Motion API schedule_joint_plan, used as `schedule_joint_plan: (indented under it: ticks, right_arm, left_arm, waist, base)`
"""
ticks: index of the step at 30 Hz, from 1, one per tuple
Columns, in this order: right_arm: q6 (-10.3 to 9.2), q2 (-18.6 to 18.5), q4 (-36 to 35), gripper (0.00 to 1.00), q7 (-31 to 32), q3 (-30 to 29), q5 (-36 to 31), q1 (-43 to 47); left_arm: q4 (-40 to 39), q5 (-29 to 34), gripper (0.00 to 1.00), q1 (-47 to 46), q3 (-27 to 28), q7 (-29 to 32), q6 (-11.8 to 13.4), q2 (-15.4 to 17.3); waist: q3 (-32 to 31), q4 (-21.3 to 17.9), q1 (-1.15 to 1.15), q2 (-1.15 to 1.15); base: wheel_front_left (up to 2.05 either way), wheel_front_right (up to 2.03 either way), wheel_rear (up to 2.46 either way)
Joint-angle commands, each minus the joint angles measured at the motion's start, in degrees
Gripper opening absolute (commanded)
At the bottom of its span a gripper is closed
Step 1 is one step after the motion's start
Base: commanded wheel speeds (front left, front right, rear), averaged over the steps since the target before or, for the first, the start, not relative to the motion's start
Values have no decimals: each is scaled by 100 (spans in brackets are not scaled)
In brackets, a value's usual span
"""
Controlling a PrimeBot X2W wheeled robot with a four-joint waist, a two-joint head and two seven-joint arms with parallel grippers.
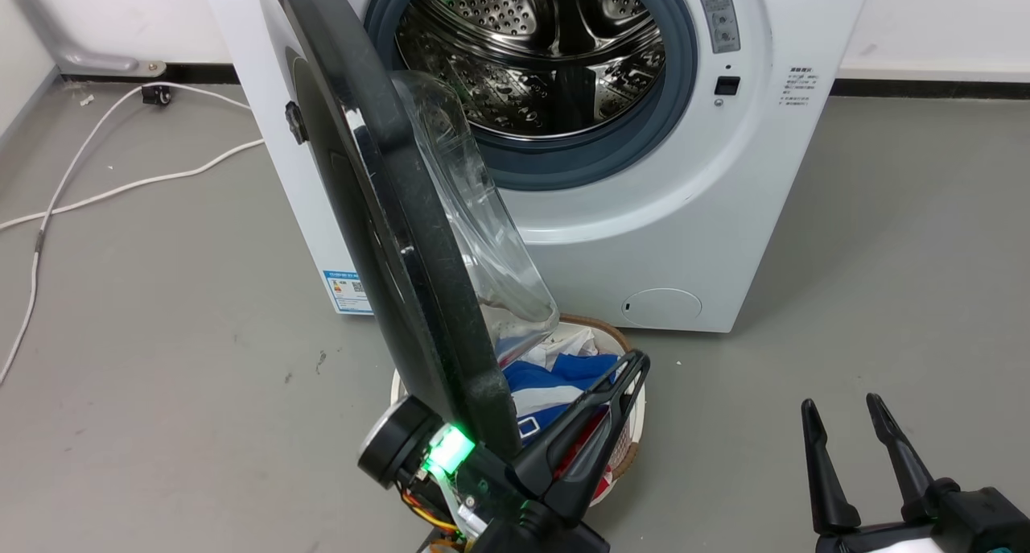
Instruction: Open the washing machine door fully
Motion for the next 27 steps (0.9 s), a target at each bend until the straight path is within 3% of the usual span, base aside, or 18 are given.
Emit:
schedule_joint_plan:
  ticks: [1, 8, 17, 27]
  right_arm:
    - [1, 17, 11, 100, -10, 3, -8, -73]
    - [1, 17, 45, 100, -10, 2, -36, -133]
    - [1, 17, 122, 100, -10, 44, -24, -180]
    - [1, 17, 208, 100, -10, 42, 9, -135]
  left_arm:
    - [43, -37, 0, 57, -7, -14, 13, 15]
    - [663, -196, 0, 249, -27, -14, 116, 79]
    - [1435, -473, 0, 369, 239, -15, 433, 47]
    - [1547, -602, 0, 538, 430, -13, 635, 154]
  waist:
    - [12, 4, 0, 0]
    - [107, 42, 0, 0]
    - [157, 78, 0, 0]
    - [87, 244, 0, 0]
  base:
    - [0, 0, 0]
    - [0, 0, 0]
    - [0, 0, 0]
    - [0, 0, 0]
